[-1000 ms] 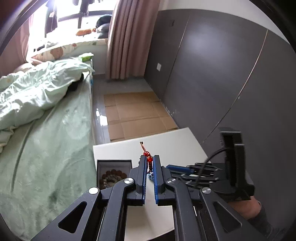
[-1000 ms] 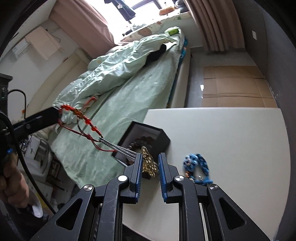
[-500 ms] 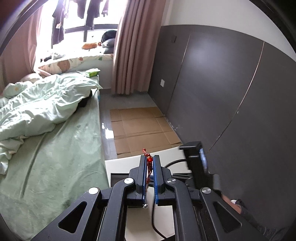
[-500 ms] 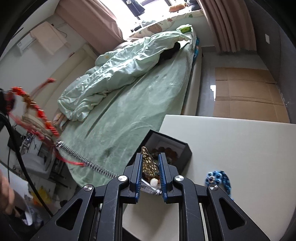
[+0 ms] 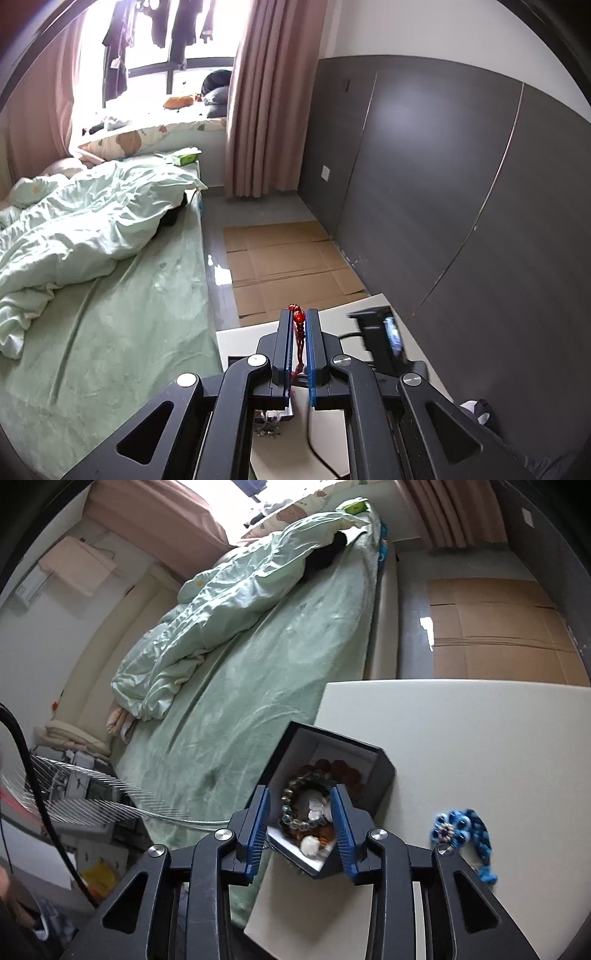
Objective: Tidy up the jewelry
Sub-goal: 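Carry the butterfly pendant into the box and open the right while the left lifts the red cord, then lower the red cord jewelry into the black box and open the left gripper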
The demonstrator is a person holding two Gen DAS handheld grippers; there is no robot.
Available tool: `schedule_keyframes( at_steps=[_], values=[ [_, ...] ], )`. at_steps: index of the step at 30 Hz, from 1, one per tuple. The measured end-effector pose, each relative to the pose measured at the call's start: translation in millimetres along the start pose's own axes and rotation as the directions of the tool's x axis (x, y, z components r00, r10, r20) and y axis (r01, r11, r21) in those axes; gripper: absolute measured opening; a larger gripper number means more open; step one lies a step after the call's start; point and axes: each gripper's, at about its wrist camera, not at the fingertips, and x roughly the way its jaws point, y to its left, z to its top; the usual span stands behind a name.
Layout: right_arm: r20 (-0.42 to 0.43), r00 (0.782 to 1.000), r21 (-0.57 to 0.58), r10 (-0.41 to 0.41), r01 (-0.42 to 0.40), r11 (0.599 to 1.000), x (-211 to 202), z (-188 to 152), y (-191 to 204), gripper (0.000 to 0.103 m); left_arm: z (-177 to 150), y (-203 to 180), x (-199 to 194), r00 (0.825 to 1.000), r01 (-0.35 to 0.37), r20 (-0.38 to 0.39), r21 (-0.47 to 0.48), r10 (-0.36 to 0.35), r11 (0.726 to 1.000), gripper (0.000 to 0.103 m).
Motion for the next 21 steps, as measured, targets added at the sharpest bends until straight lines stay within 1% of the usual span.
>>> schedule_keyframes(
  at_steps=[5, 11, 15, 19, 20, 21],
  values=[
    [0.034, 0.999, 0.039, -0.016, 0.015, 0.999, -23.9, -15.1, -21.0, 0.035, -5.5, 2.7, 23.0, 0.999, -0.003, -0.039, -0.006, 0.003, 1.000, 0.006],
    [0.060, 0.997, 0.091, -0.051, 0.046, 0.995, -55.3, -33.7, -51.4, 0.035, -23.4, 13.1, 68.1, 0.992, -0.011, -0.127, -0.034, 0.007, 0.999, 0.006],
    [0.068, 0.995, 0.125, -0.078, 0.069, 0.990, -70.9, -45.4, -71.0, 0.035, -35.0, 23.1, 102.0, 0.981, -0.042, -0.191, -0.065, 0.029, 0.997, 0.007],
    [0.073, 0.992, 0.168, -0.099, 0.086, 0.982, -79.8, -56.1, -89.8, 0.035, -49.1, 31.5, 134.0, 0.958, -0.064, -0.286, -0.101, 0.033, 0.993, 0.008],
    [0.072, 0.992, 0.181, -0.106, 0.091, 0.979, -81.1, -58.9, -95.2, 0.035, -53.0, 33.2, 140.8, 0.951, -0.074, -0.308, -0.105, 0.038, 0.992, 0.014],
    [0.071, 0.992, 0.190, -0.109, 0.094, 0.977, -82.3, -61.5, -99.1, 0.035, -57.7, 34.7, 147.2, 0.944, -0.084, -0.326, -0.108, 0.045, 0.991, 0.031]
  ],
)
